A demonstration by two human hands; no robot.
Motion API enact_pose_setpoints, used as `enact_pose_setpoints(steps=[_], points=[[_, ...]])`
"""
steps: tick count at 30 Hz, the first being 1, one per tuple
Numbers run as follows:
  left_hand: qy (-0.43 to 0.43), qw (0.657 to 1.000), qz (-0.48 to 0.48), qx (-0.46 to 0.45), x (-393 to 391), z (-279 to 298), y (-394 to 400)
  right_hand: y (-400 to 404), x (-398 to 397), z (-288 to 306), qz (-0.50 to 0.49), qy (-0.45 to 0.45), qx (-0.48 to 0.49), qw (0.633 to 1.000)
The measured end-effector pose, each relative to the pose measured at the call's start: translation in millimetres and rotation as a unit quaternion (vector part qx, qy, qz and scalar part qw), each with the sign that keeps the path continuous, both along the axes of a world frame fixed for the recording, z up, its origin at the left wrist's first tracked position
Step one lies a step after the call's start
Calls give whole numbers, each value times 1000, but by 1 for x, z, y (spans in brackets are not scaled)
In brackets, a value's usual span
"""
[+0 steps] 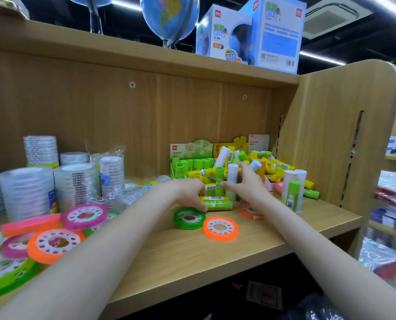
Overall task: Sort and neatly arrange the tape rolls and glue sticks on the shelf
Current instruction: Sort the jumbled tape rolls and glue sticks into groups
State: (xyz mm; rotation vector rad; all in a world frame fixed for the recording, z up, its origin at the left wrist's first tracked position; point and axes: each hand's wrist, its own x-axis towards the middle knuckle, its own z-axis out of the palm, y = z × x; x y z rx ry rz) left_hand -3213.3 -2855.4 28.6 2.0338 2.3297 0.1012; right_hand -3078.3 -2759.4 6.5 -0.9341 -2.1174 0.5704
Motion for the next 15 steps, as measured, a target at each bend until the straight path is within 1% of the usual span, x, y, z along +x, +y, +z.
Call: enact_pose_setpoints(steps=[1, 3, 4, 5, 6, 8, 9, 10, 12, 14, 15], points=[[-4, 1000, 3, 10, 0, 0, 0, -3, 3, 1, -16, 10, 29, 999], [-13, 1000, 5, 22, 0, 1, -1, -11, 10, 1, -42, 57, 148, 986], [-19, 999, 3, 25, 0, 1, -2, -16, 13, 2, -32, 58, 205, 976], [-27, 999, 0, 28, 0, 2, -2, -20, 15, 2, -5, 18, 239, 971], [-35, 999, -4, 30, 0, 2, -3, -26, 15, 1, 39, -53, 252, 966], [-38, 999, -13, 37, -1, 1, -5, -29, 10, -7, 115, -189, 235, 946], [-38, 998, -19, 43, -3, 1, -7, -30, 8, -7, 133, -228, 216, 940], [-42, 998, -25, 49, -5, 1, -9, -30, 7, -5, 145, -241, 193, 940], [-67, 995, -34, 61, -9, 2, -14, -31, 8, 4, 164, -232, 148, 947], [-121, 989, -37, 73, -11, 7, -20, -30, 11, 10, 172, -209, 119, 955], [-158, 983, -37, 86, -12, 11, -23, -29, 12, 12, 167, -180, 103, 964]])
